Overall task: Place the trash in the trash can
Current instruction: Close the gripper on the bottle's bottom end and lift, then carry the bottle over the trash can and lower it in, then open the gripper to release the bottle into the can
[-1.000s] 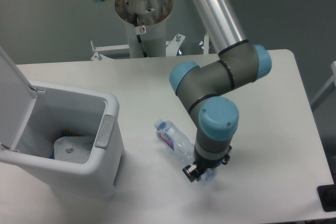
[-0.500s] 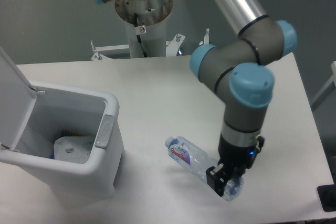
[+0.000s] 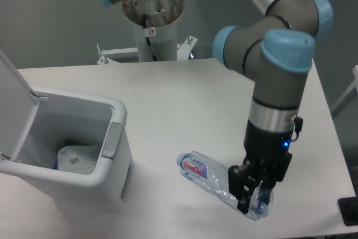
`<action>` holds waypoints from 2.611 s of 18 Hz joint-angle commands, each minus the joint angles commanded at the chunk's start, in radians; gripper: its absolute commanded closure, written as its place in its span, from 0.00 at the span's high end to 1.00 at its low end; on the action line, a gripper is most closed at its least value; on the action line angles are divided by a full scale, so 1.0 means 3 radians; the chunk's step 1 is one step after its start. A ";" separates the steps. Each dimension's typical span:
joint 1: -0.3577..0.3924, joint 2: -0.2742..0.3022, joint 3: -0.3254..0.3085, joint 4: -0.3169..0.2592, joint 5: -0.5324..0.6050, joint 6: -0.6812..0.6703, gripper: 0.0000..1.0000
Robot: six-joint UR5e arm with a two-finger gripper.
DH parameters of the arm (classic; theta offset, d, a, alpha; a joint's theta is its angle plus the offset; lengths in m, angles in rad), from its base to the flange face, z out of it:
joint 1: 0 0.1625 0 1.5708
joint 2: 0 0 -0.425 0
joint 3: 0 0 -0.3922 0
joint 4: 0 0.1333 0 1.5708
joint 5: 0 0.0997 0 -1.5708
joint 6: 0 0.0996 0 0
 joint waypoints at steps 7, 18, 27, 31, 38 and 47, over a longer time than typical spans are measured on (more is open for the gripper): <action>-0.0123 0.0291 0.0046 0.0010 -0.0368 -0.0026 0.58; -0.0562 0.0389 -0.0025 0.0021 -0.0538 -0.0056 0.58; -0.0900 0.0363 -0.0271 0.0194 -0.0512 0.0112 0.59; -0.1007 0.0368 -0.0404 0.0205 -0.0435 0.0399 0.60; -0.1013 0.0394 -0.0470 0.0220 -0.0410 0.0557 0.96; -0.0747 0.0476 -0.0588 0.0210 -0.0410 0.0823 1.00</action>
